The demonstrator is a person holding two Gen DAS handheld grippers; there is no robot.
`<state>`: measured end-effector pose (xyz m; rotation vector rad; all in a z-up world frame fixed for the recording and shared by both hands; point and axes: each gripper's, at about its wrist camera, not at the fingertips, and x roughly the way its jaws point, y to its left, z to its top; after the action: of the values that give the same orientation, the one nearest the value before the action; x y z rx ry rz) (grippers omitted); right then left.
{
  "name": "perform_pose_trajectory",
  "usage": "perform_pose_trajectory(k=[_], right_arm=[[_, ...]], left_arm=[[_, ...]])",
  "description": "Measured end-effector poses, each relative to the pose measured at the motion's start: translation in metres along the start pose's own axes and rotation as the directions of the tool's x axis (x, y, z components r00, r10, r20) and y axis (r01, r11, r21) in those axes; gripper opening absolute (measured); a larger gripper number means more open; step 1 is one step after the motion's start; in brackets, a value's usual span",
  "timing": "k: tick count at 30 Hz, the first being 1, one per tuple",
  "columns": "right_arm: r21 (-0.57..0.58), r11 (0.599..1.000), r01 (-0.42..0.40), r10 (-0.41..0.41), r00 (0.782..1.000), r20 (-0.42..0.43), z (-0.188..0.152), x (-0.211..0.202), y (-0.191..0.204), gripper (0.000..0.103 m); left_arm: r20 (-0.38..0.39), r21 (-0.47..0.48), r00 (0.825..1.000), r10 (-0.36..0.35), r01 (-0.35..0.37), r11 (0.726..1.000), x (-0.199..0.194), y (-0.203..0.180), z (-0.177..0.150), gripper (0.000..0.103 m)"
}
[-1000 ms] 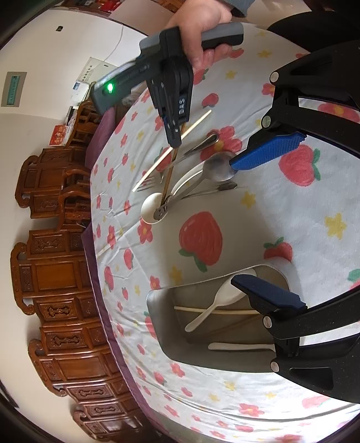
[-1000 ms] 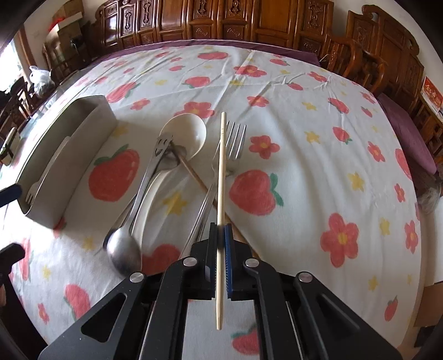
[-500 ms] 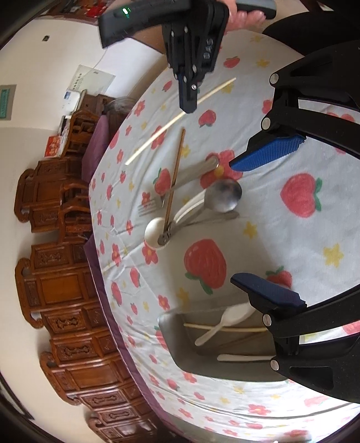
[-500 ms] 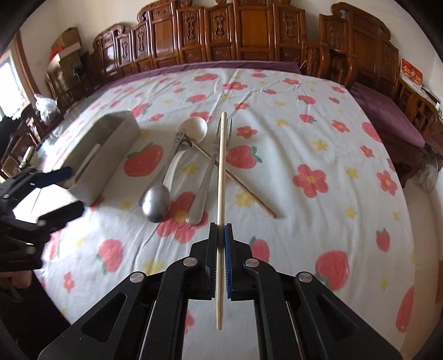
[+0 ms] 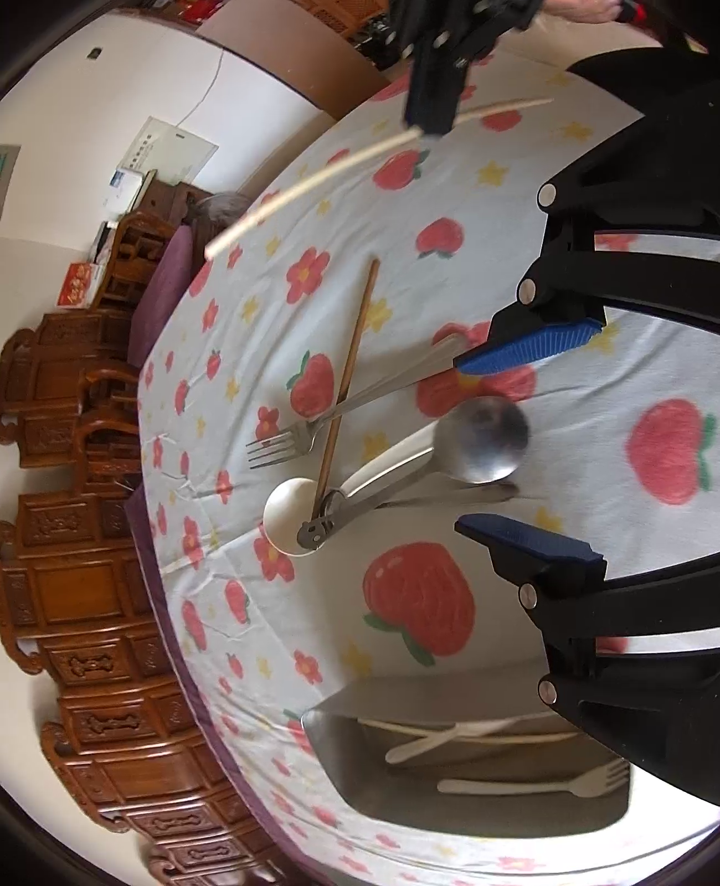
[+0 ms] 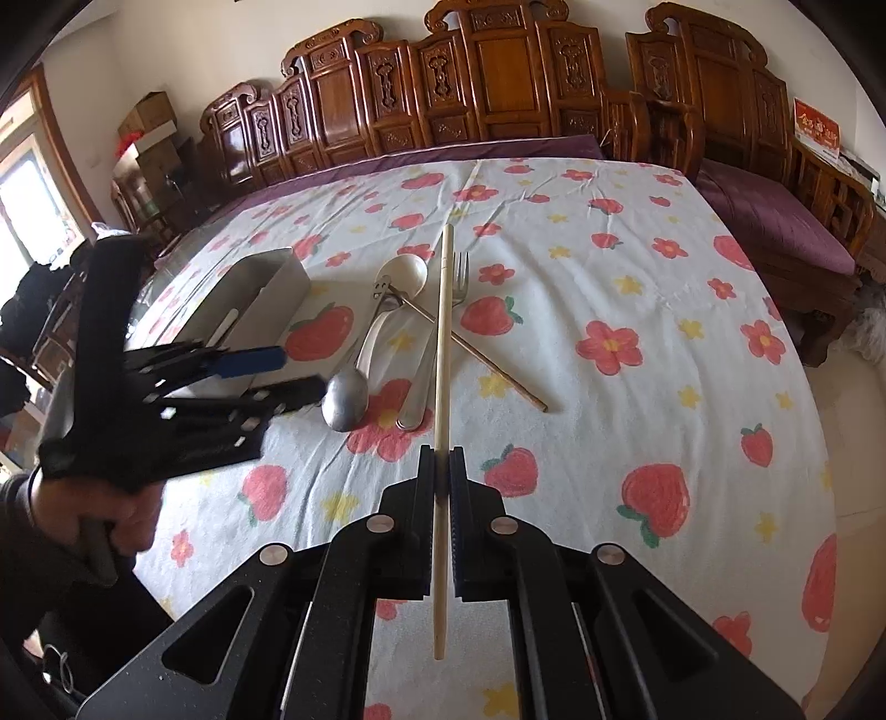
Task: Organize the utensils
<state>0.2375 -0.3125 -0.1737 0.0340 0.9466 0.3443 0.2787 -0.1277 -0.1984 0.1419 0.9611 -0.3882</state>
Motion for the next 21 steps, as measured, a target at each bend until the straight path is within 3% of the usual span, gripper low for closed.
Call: perform_pose_trajectory(k=[5, 10, 15, 21], right_arm=[[0.017, 1.0, -0.008, 0.008, 1.0, 0.003, 0.002, -0.001, -0.011, 0.006], [0.047, 0.998, -0.029, 0.029, 1.0, 0.007, 0.002, -0.002, -0.02, 0.006], [0.086, 0.995, -0.059, 0.059, 0.998, 0.004, 0.001, -0.001, -0.028, 0.006], [0.099, 0.991, -0.088, 0.09, 0.996, -0.01, -0.002, 0.005, -0.027, 0.006]], left_arm=[[-0.032, 0.01, 0.999, 0.007, -0.007, 1.0, 0.02, 0.001, 0.007, 0.048], [-0.087, -0.024, 0.996, 0.001, -0.003, 1.0, 0.039, 0.007, 0.01, 0.036], [-0.108, -0.079, 0.992, -0.057, 0.049, 0.996, 0.044, 0.012, 0.007, 0.036], [-0.117, -0.053, 0.992, -0.044, 0.038, 0.998, 0.046, 0.006, 0.007, 0.033]])
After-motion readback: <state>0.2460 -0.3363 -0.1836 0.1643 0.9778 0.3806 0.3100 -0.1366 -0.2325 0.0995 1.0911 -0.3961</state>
